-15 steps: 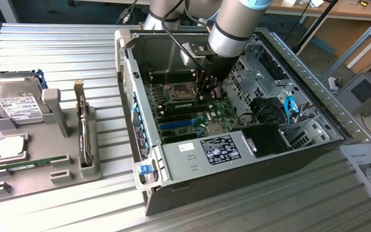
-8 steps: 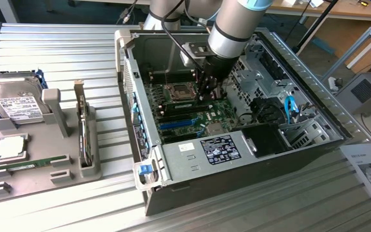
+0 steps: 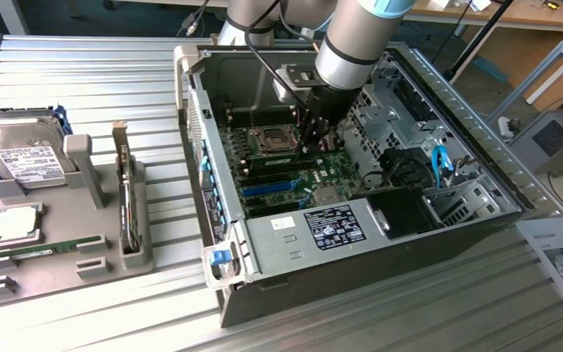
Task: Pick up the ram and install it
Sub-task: 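Insert the ram into the slot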
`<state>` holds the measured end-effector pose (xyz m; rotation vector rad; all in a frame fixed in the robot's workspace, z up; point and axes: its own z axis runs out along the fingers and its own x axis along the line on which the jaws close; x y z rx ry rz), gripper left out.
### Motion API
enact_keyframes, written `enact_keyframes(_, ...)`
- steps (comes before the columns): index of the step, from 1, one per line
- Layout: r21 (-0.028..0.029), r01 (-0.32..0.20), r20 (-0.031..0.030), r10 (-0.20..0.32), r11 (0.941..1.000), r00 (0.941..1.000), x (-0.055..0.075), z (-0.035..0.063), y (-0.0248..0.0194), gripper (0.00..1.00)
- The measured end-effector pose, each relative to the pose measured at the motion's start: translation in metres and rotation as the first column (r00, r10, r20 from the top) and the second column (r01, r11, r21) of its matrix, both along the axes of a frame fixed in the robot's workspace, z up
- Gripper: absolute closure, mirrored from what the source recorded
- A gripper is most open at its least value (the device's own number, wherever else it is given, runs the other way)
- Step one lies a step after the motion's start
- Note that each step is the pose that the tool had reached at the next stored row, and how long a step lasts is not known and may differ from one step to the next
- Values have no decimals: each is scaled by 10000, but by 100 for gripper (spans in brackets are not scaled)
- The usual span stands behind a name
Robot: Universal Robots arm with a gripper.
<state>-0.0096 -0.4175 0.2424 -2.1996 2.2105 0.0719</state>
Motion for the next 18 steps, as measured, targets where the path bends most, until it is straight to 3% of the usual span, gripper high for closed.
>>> enact_keyframes(18,1,24,1,-24,10000,10000,0,-13,-10,88)
